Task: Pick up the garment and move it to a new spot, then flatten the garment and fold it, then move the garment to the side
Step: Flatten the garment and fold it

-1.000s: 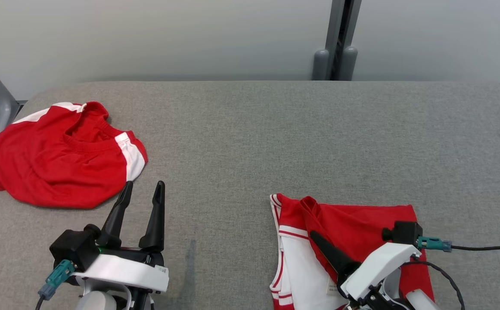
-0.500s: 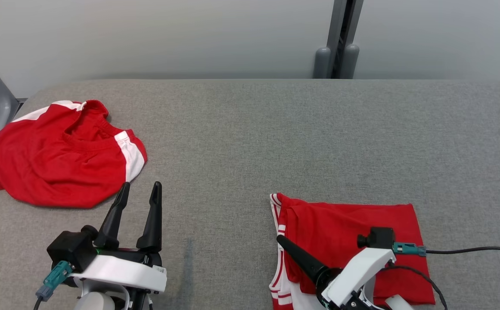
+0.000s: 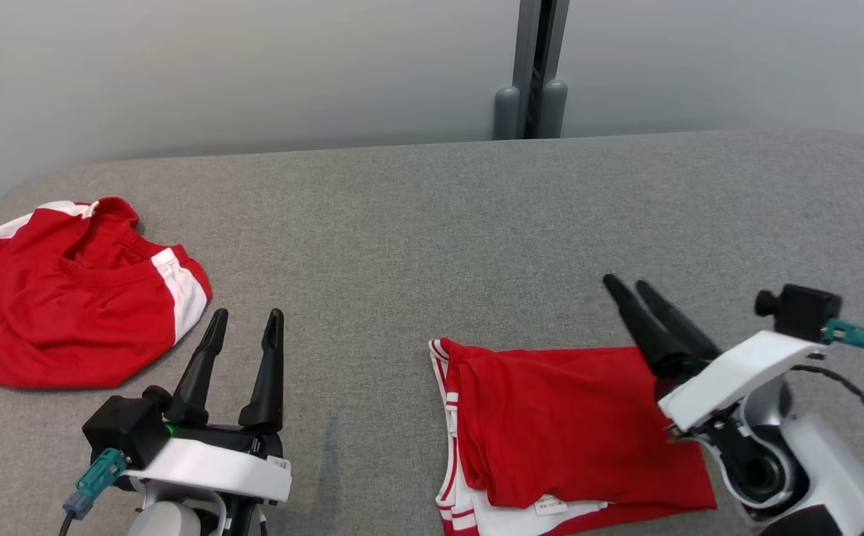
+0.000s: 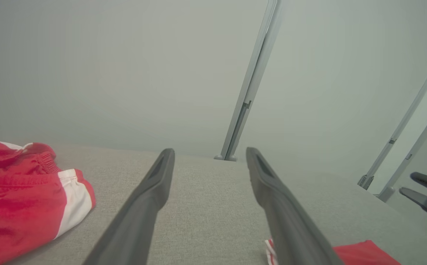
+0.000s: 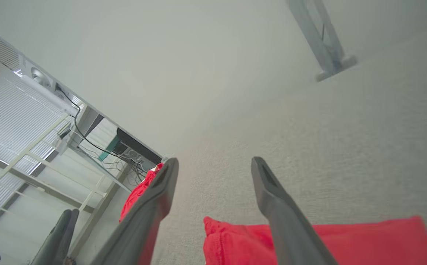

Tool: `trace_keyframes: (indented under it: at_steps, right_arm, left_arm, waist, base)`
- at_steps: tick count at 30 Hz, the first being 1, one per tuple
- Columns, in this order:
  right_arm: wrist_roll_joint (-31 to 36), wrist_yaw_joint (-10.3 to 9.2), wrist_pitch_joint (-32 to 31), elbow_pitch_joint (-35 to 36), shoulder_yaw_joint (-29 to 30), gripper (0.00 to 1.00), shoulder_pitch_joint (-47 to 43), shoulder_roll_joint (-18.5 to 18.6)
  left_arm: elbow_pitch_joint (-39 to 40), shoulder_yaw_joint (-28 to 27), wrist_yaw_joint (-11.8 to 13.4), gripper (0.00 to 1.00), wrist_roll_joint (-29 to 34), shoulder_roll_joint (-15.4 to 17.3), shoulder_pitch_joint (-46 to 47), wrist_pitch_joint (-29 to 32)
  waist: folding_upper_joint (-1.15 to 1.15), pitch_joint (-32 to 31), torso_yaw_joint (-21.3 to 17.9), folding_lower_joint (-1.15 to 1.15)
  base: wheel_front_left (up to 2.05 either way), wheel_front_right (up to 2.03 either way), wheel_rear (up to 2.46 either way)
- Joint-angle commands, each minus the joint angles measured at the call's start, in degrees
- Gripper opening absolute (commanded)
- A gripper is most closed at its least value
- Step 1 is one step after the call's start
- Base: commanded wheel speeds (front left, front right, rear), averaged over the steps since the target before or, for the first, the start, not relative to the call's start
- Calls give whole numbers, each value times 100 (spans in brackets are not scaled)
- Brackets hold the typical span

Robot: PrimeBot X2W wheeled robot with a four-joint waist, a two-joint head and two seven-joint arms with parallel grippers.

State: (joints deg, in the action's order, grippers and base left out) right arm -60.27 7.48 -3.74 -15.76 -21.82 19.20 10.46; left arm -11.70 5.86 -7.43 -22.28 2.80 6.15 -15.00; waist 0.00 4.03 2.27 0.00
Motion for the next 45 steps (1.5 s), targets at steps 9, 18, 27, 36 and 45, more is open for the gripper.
trace_keyframes:
  at_steps: [9,18,27,36,45]
  right_arm:
    - [1766,2,659,442,902,100,-149,830]
    - [3874,1,1765,297,1666,100,-765,838]
    - [4869,0,1901,509,2311,100,-1245,145]
    - [4911,0,1904,633,2451,100,-1358,-41]
    - [4890,0,1905,619,2433,100,-1372,-72]
  left_arm:
    - [121,-38,-7,100,-98,20,-10,-17]
    - [256,-63,41,100,-97,22,-86,-17]
    - [507,-23,100,100,75,19,-338,-17]
    - [576,-11,185,100,181,19,-356,-17]
    - [587,30,239,100,169,21,-395,-17]
  waist:
    - [0,31,-126,0]
    - [0,94,-148,0]
    - [0,158,-131,0]
    - [0,174,-45,0]
    - [0,150,-22,0]
  base:
    - [0,0,0]
    - [0,0,0]
    - [0,0,0]
    - [0,0,0]
    - [0,0,0]
